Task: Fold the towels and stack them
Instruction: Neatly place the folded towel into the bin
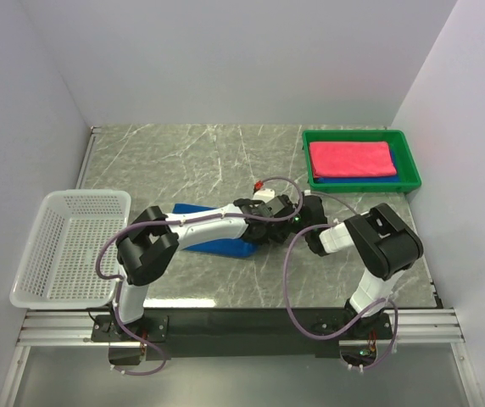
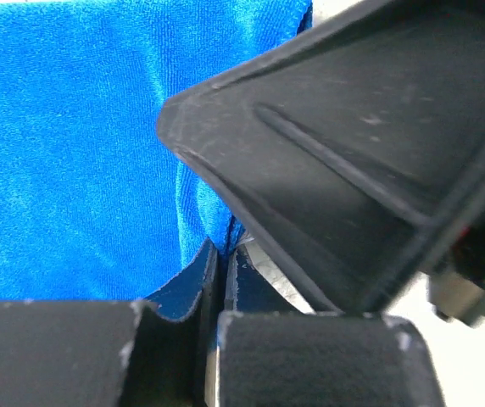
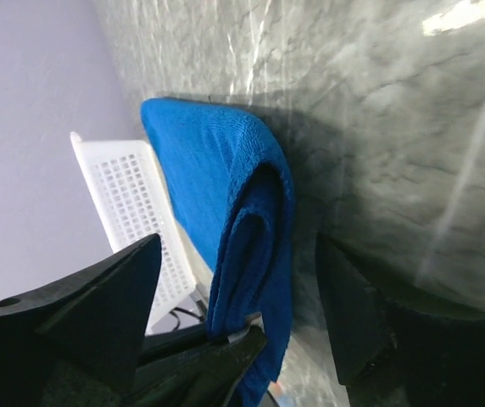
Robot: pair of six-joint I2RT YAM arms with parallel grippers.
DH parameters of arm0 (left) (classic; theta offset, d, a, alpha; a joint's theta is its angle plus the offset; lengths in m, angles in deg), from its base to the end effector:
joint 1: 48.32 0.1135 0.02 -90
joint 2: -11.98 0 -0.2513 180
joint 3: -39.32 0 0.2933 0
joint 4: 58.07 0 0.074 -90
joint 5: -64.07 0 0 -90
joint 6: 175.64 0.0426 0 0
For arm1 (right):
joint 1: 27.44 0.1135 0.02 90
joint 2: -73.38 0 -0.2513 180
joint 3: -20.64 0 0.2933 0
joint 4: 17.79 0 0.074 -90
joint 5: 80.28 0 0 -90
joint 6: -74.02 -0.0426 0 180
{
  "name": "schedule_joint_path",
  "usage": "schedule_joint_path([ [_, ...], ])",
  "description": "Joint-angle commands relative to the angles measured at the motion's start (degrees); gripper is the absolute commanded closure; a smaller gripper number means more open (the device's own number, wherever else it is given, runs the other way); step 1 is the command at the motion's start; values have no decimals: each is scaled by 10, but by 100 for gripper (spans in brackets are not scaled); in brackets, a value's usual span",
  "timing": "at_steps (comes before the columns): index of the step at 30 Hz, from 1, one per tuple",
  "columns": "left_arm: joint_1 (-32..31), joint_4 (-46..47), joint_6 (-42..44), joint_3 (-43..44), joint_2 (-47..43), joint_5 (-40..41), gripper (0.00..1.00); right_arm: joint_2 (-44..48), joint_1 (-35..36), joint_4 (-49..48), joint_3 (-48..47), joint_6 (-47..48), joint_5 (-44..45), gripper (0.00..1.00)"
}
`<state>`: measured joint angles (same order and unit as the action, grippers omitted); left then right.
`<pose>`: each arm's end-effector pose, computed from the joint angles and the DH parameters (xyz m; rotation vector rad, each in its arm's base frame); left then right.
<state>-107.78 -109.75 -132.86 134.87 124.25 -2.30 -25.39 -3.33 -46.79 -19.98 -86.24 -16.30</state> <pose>0.2371 -0.3683 0.1566 0.1734 2.5862 -0.0729 0.2764 0.1442 0.0580 0.6297 2.2942 1.3858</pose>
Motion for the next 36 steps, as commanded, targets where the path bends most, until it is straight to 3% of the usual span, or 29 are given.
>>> schedule_joint_path([
  [1, 0, 35, 5, 31, -21, -6, 99, -27, 34, -32, -9, -20, -17, 21],
  [5, 0, 49, -1, 13, -36, -8, 99, -40, 35, -75, 10, -47, -14, 23],
  [16, 0, 54, -23, 28, -28, -19, 97, -45, 49, -63, 1, -60, 4, 30],
  [21, 0, 48, -31, 48, -12, -22, 90, -41, 49, -59, 3, -55, 6, 53],
  [24, 0, 46, -34, 56, -9, -23, 78, -28, 49, -31, -3, -36, 15, 77],
  [26, 0, 46, -35, 59, -11, -27, 62, -17, 48, -4, -11, -23, 19, 91],
  [27, 0, 48, -35, 59, -14, -28, 49, -10, 47, 6, -14, -10, 19, 94],
  [31, 0, 48, -33, 45, -38, -33, 25, 12, 19, 59, -33, 40, 11, 100],
  [36, 21, 59, -25, -16, -117, -51, 7, 31, -21, 223, -112, 191, 2, 100],
])
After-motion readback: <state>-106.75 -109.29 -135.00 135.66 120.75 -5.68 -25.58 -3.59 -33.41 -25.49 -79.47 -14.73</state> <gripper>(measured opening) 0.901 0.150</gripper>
